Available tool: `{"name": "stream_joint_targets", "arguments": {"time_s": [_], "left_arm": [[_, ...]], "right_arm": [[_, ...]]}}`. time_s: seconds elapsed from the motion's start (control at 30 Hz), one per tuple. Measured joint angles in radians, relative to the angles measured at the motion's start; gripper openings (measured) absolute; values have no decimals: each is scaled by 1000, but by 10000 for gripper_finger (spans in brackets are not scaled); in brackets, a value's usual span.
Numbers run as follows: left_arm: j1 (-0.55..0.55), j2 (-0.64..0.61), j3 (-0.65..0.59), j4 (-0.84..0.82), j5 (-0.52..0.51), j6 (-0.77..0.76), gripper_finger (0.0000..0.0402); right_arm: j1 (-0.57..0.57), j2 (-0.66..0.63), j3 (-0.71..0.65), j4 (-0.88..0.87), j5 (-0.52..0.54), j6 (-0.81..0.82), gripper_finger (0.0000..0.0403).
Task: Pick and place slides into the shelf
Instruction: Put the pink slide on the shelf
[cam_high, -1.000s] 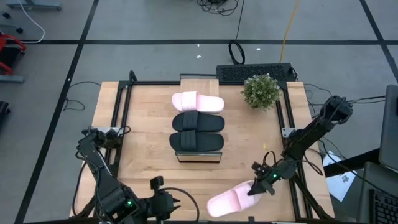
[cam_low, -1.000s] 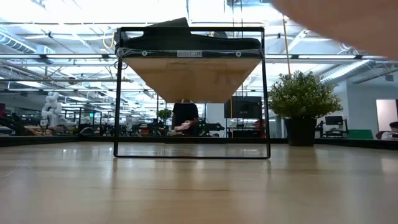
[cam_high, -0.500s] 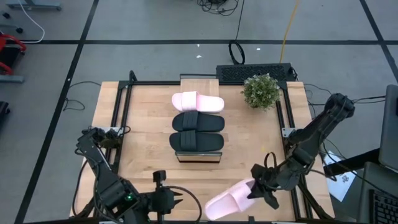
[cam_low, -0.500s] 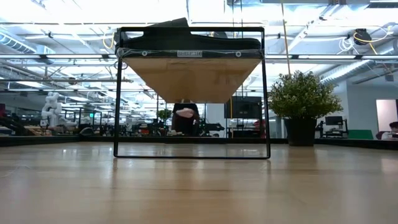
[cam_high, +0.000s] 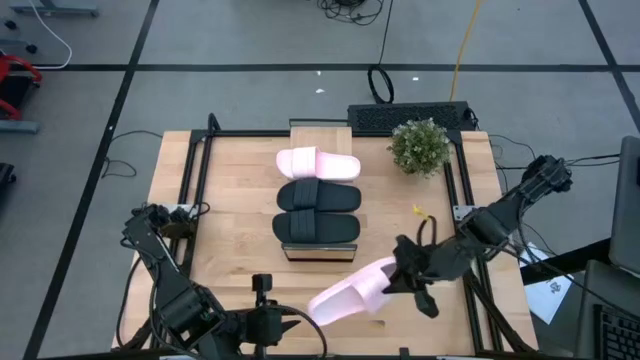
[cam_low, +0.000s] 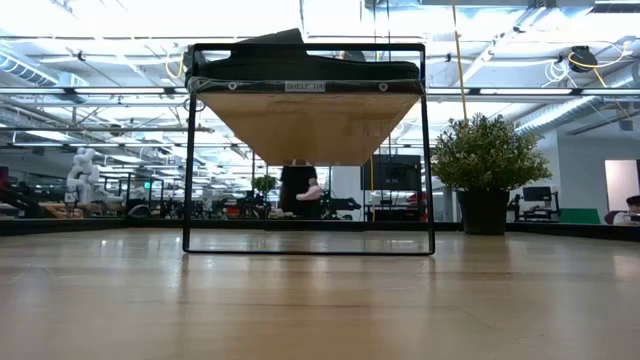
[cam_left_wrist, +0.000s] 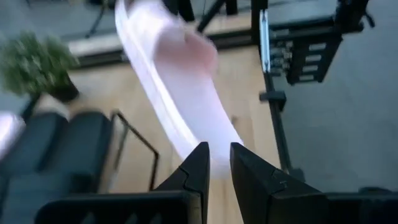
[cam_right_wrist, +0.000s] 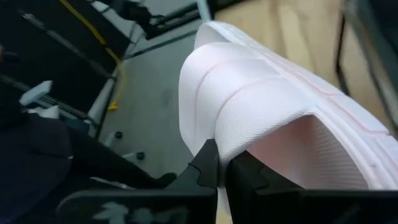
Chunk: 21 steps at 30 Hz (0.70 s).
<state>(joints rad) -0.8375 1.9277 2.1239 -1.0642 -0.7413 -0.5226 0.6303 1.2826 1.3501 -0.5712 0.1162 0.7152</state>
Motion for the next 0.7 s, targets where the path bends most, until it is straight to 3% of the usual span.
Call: {"name": "stream_joint_targets", "arguments": {"time_s": [0.17,0.33,0.7], "left_arm": [[21,-22,0,100,-60,211,60],[46,-25,0,146,-50,378,60],[104,-27,0,156,32,466,61]], "right_arm": [[-67,60,3,114,-153,-45,0],[-103,98,3,189,-276,-46,0],[-149,100,3,343,-328,3,0]]}}
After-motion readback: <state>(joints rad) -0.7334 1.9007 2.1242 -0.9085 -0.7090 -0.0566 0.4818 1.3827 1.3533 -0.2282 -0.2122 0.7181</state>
